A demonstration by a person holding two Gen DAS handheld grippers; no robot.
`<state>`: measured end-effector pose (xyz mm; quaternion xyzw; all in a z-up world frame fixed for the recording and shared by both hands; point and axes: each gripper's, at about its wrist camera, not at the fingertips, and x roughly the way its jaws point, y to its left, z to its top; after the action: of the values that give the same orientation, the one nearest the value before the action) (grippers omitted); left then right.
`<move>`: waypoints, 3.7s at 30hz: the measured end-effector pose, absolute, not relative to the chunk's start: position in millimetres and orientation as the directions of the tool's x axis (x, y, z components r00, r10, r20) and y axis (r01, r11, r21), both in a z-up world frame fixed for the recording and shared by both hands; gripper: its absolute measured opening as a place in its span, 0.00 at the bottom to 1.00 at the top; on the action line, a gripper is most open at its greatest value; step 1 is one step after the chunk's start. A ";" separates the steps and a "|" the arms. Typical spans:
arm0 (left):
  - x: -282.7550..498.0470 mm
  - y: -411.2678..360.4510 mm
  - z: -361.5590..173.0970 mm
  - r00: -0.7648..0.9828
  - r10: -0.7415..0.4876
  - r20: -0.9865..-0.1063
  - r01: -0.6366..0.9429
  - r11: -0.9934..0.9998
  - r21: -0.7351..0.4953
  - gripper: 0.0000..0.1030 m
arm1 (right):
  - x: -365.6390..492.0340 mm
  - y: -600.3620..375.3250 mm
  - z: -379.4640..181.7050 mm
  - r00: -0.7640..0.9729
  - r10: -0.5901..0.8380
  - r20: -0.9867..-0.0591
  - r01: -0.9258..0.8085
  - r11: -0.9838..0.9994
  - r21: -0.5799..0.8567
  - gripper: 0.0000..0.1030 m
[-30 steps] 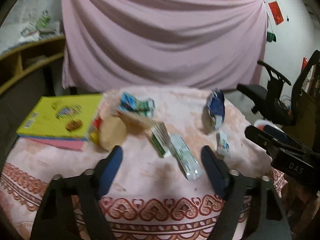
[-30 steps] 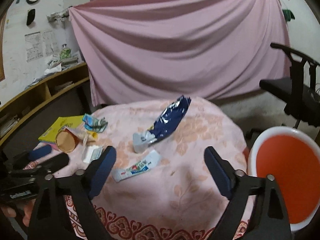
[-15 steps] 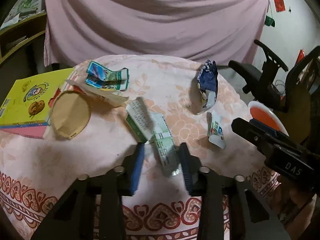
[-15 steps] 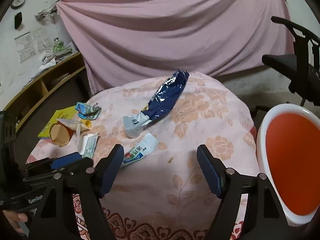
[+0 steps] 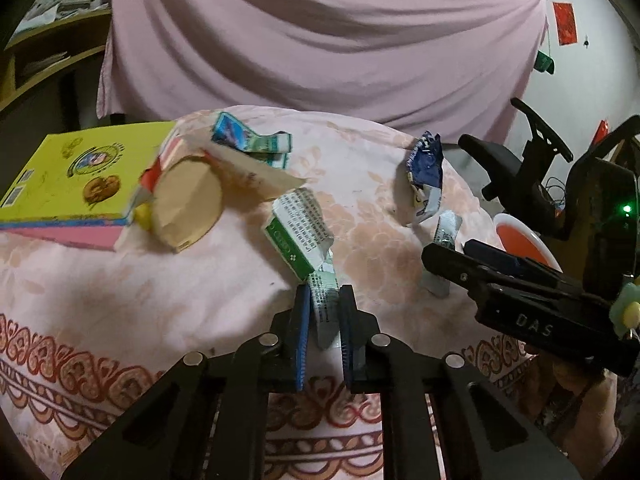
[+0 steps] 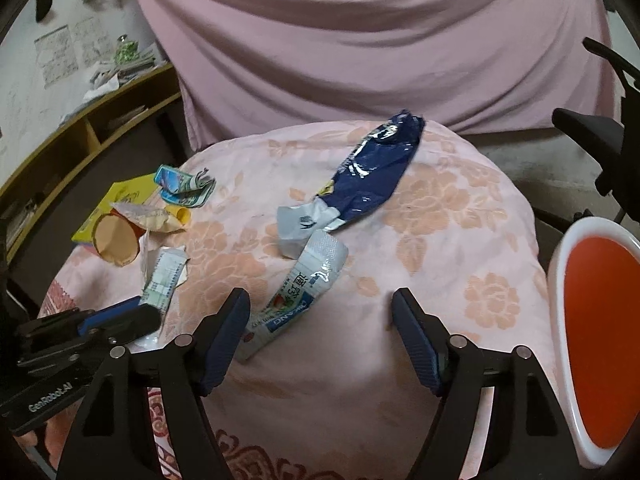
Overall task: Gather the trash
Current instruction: 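Grasp the green-and-white paper strip with the left tool, then grasp the white sachet with the right tool while the left tool holds the strip, then lift both held items and carry them over the orange basin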
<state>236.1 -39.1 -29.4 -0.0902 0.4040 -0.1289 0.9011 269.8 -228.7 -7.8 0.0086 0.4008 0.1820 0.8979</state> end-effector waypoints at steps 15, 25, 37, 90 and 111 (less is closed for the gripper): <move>217.1 -37.9 -23.4 0.658 -0.334 -0.675 0.192 0.941 -0.278 0.09 | 254.7 -224.2 -2.2 0.603 0.421 -0.678 -0.396 0.895 0.204 0.12; 198.6 -55.6 -17.5 0.647 -0.429 -0.630 0.295 0.903 -0.311 0.09 | 225.4 -239.5 12.9 0.686 0.425 -0.591 -0.387 0.900 0.199 0.09; 196.1 -71.9 -17.6 0.654 -0.400 -0.642 0.304 0.916 -0.260 0.09 | 222.8 -248.4 11.8 0.690 0.384 -0.613 -0.345 0.920 0.187 0.10; 164.7 -90.1 59.3 0.875 -0.361 -0.322 0.326 0.932 -0.158 0.02 | 177.5 -280.6 65.8 0.891 0.389 -0.233 -0.364 0.920 0.143 0.18; 156.4 -232.7 88.9 0.828 -0.548 -0.122 0.557 0.829 0.056 0.02 | 135.9 -381.6 94.6 0.998 0.053 0.027 -0.055 0.992 0.112 0.19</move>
<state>156.4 -232.7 88.9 0.0447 0.0504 -0.2891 0.9549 135.9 -381.6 94.6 0.0564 -0.0120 0.0271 0.9980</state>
